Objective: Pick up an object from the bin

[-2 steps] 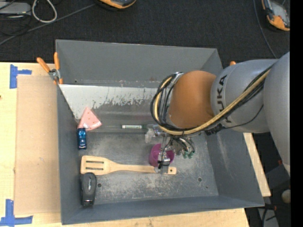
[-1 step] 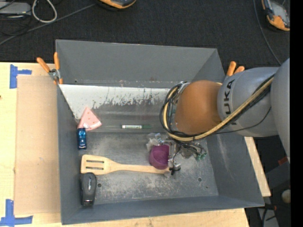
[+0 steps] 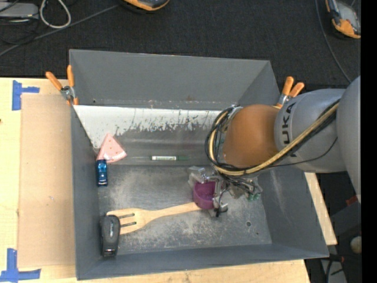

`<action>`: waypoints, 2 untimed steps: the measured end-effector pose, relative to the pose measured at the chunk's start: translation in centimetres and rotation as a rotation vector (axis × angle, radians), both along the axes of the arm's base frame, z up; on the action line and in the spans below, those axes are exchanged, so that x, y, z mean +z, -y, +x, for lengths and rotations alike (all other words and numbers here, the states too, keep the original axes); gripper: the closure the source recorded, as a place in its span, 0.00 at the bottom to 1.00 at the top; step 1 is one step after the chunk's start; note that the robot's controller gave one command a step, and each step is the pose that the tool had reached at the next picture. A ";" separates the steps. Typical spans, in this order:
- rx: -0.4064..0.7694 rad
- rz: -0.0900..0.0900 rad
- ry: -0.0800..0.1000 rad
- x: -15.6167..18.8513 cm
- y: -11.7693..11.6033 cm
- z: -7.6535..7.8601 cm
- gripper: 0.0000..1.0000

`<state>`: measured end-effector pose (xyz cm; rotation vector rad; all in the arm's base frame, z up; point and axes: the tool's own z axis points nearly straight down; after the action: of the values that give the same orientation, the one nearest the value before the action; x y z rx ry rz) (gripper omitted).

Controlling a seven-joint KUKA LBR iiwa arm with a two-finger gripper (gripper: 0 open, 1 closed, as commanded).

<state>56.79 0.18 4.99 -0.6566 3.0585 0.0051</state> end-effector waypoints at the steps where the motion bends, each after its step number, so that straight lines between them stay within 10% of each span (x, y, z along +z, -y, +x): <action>1: -0.011 -0.003 0.007 1.0 -0.4 0.1 1.00; 2: -0.021 -0.004 0.011 1.5 -0.9 0.1 1.00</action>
Offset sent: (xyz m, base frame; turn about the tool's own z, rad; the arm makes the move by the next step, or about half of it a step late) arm 0.0000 0.0000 0.0000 0.0000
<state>56.91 1.07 6.46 -0.6227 3.0558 -0.0051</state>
